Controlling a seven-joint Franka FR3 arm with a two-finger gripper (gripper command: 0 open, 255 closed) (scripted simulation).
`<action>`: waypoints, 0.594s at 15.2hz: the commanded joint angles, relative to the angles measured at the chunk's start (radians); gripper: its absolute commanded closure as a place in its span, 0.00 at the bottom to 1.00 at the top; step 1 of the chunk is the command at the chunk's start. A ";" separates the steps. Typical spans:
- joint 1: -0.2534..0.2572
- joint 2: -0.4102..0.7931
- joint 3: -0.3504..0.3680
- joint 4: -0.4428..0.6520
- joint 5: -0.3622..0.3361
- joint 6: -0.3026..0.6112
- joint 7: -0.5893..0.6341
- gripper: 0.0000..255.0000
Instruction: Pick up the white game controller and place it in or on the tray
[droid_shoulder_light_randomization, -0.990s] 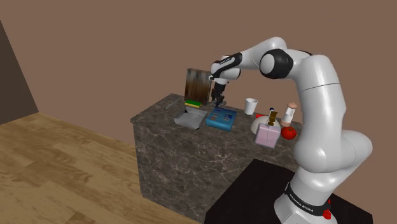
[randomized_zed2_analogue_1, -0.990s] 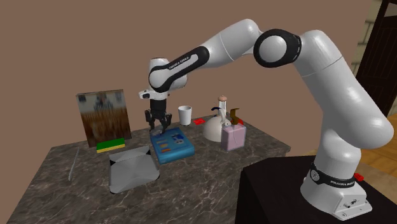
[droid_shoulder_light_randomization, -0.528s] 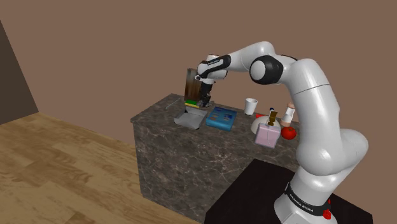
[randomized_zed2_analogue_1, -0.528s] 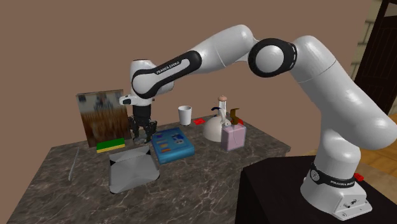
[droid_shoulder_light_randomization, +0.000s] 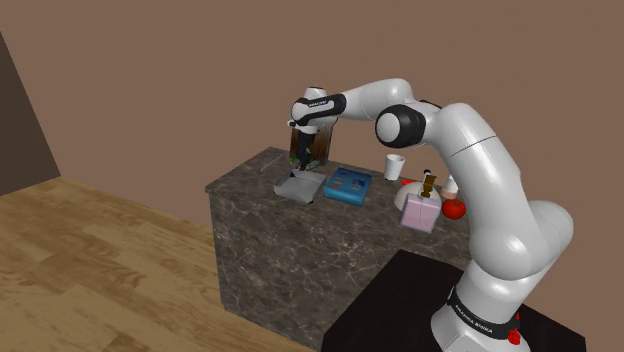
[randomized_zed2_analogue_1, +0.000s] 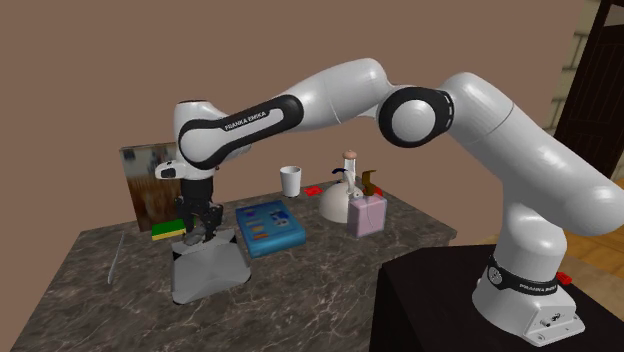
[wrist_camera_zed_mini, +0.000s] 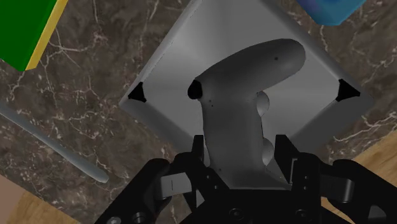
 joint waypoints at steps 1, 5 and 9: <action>0.001 0.020 0.000 0.011 0.000 0.009 0.001 1.00; 0.001 0.042 0.000 -0.003 0.001 0.046 -0.003 1.00; 0.002 0.069 0.001 -0.010 0.002 0.080 -0.006 1.00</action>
